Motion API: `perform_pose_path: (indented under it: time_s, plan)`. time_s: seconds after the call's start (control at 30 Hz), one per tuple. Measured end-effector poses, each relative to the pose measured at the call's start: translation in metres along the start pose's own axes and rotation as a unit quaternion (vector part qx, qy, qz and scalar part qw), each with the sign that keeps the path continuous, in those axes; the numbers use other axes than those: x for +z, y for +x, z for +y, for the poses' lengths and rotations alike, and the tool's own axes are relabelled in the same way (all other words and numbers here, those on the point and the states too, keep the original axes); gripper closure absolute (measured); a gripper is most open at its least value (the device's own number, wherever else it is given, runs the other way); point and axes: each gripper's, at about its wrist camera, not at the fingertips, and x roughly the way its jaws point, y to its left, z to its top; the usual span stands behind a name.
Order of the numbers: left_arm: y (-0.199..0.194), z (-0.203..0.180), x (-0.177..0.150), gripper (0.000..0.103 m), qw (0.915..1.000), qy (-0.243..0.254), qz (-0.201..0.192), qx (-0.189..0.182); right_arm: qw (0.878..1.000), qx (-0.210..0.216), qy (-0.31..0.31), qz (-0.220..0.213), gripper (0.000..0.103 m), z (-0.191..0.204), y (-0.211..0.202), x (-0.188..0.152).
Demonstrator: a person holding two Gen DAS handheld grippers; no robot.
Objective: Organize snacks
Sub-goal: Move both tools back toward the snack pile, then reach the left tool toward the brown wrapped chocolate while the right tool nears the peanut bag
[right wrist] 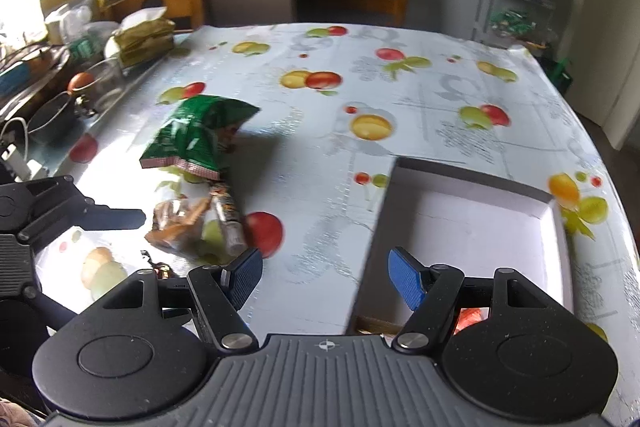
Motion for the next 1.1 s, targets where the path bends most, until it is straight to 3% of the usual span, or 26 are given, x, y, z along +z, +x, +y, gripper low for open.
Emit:
perform_pose_path:
  time_s: [0.53, 1.1]
  plan:
    - [-0.002, 0.019, -0.02, 0.023, 0.9991, -0.029, 0.02, 0.022, 0.998, 0.042, -0.044, 0.01, 0.033, 0.039, 0.018, 0.018]
    - [0.015, 0.03, -0.031, 0.023, 0.9964, -0.076, 0.037, 0.002, 0.993, 0.073, -0.096, 0.011, 0.033, 0.074, 0.03, 0.037]
